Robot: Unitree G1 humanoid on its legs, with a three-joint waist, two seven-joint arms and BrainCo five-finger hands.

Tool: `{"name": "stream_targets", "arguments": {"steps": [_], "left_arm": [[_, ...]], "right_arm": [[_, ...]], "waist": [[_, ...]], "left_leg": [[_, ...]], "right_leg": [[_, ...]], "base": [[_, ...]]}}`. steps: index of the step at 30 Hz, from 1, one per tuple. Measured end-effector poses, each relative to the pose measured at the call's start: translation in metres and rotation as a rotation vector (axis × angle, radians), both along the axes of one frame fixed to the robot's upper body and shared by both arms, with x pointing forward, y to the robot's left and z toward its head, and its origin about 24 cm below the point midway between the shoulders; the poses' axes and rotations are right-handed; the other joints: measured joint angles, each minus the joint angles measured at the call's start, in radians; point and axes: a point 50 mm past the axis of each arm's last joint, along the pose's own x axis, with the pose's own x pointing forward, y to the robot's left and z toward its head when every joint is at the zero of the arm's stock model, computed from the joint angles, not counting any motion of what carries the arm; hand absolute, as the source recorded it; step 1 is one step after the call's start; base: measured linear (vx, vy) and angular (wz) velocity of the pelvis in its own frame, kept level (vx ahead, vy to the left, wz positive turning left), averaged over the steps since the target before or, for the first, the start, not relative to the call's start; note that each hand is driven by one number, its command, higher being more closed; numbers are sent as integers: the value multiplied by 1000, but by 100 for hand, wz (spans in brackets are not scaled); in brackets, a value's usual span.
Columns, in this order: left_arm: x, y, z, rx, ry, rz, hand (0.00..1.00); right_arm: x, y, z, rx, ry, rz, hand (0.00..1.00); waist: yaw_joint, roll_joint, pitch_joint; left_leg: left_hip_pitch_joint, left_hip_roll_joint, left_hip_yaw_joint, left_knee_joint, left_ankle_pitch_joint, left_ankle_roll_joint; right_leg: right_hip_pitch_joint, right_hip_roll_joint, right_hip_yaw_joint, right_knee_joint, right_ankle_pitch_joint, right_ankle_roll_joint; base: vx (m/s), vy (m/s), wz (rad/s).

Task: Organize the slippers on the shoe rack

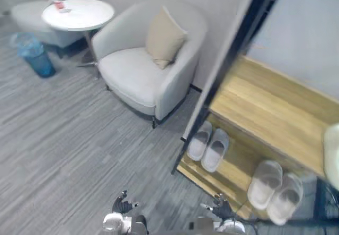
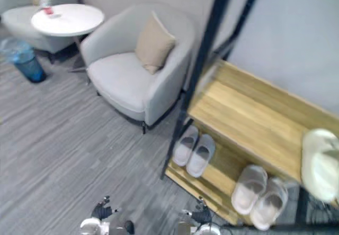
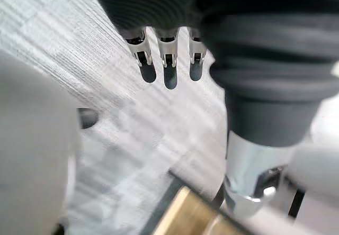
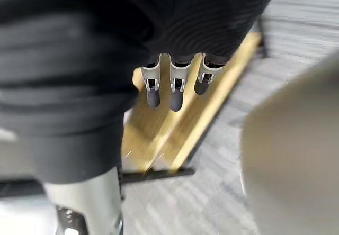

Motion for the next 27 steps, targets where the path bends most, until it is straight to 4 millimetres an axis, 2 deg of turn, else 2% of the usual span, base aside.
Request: {"name": "stream_targets", "arguments": {"steps": [2, 3, 4, 5, 8, 10, 14, 15, 16, 17, 18, 19, 20, 21, 22, 23, 24, 25, 26, 27], "left_arm": [[2, -3, 1, -9, -14, 8, 0], [3, -8, 1, -18, -19, 14, 0], [4, -14, 1, -32, -24, 16, 0], [4, -19, 0, -47, -22, 25, 0], [0, -29, -3, -72, -7, 27, 0], [0, -37, -3, -91, -8, 20, 0], [5, -39, -1, -96, -19, 10, 0], [6, -39, -1, -91, -20, 2, 0], [9, -40, 0, -88, -25, -16, 0], [19, -40, 3, -83, -48, -34, 0], [19, -40, 4, -82, -50, -37, 0], [17, -42, 3, -84, -43, -53, 0], [15, -44, 2, -84, -37, -65, 0], [15, -44, 2, -84, -35, -67, 0], [13, -40, 0, -70, -19, -73, 0], [14, -38, 0, -64, -21, -76, 0], [15, -31, 2, -46, -29, -75, 0], [17, -27, 3, -35, -34, -75, 0], [18, -27, 3, -33, -32, -75, 0], [15, -25, 1, -23, -14, -81, 0]], "right_arm": [[-4, 1, -3, 3, 17, -1, 0], [-6, 2, -7, 6, 47, -1, 0], [-6, -4, -9, -11, 61, 5, 0], [-2, -7, -9, -23, 64, 11, 0], [-4, -11, -10, -34, 76, 11, 0], [-8, -11, -13, -33, 98, 11, 0], [-8, -8, -14, -26, 100, 11, 0], [-6, -6, -14, -21, 99, 9, 0], [-5, -5, -14, -20, 103, 7, 0], [-1, -3, -14, -18, 96, 6, 0], [1, -3, -13, -19, 89, 5, 0], [1, -6, -13, -26, 88, 0, 0], [1, -9, -12, -35, 87, -2, 0], [2, -11, -12, -40, 86, -3, 0], [4, -12, -12, -45, 92, -6, 0], [3, -11, -13, -41, 97, -6, 0], [2, -6, -14, -28, 107, -9, 0], [-1, -6, -16, -26, 122, -7, 0], [0, -7, -16, -27, 125, -5, 0], [9, -11, -13, -38, 104, 0, 0]], "waist": [[5, -11, -8], [17, -14, -24], [30, 9, -32], [31, 35, -28], [24, 50, -35], [25, 45, -38], [25, 36, -33], [22, 30, -28], [9, 19, -22], [10, 8, -6], [10, 4, -2], [7, 19, -7], [2, 39, -14], [1, 46, -13], [-1, 64, -12], [1, 59, -11], [1, 21, -17], [4, 16, -17], [8, 13, -17], [8, 40, 2]], "left_leg": [[-1, -22, -28, -15, 9, -15], [1, -22, -57, -46, 24, -38], [-4, -3, -70, -62, 34, -54], [-5, 15, -96, -74, 45, -71], [19, 51, -130, -127, 94, -101], [18, 62, -156, -153, 126, -108], [-15, 63, -169, -167, 171, -106], [-35, 61, -121, -166, 190, -80], [-61, 71, 51, -130, 155, -22], [-121, 123, 251, 43, 77, 29], [-134, 136, 300, 96, 59, 37], [-165, 205, 449, 306, -26, 84], [-162, 222, 480, 331, -86, 74], [-162, 224, 486, 327, -103, 68], [-174, 202, 463, 297, -143, 4], [-184, 176, 446, 283, -142, 10], [-194, 106, 414, 252, -154, 23], [-196, 62, 397, 250, -170, 44], [-190, 48, 385, 251, -178, 48], [-150, 16, 350, 250, -185, 67]], "right_leg": [[12, -18, -2, -109, 75, -2], [38, -29, -37, -153, 50, 22], [56, -18, -67, -200, 53, 18], [94, -3, -115, -254, 52, 17], [150, 30, -195, -293, 64, -2], [179, 47, -258, -313, 71, -14], [182, 50, -329, -315, 74, -18], [182, 36, -359, -316, 75, -23], [178, 15, -419, -336, 82, -40], [179, -15, -472, -336, 82, -40], [180, -23, -482, -336, 82, -39], [188, -41, -526, -342, 77, -25], [191, -41, -549, -350, 78, -14], [196, -38, -556, -349, 75, -9], [200, -40, -569, -335, 60, 16], [190, -47, -562, -333, 53, 15], [181, -84, -559, -327, 45, 24], [182, -121, -553, -271, 44, 24], [174, -138, -545, -222, 51, 27], [106, -194, -489, 4, 97, -3]], "base": [[103, -171, 109], [99, -244, 66], [91, -299, 77], [45, -277, 61], [5, -187, 61], [-21, -142, 78], [-74, -53, 67], [-120, 55, 67], [-181, 78, 90], [-141, 55, 73], [-158, 170, 79], [-82, 201, 76], [-76, 266, 78], [52, 257, 95], [79, 255, 91], [93, 305, 137], [115, 276, 118], [156, 276, 105], [304, 365, 87], [288, 320, 54]]}}
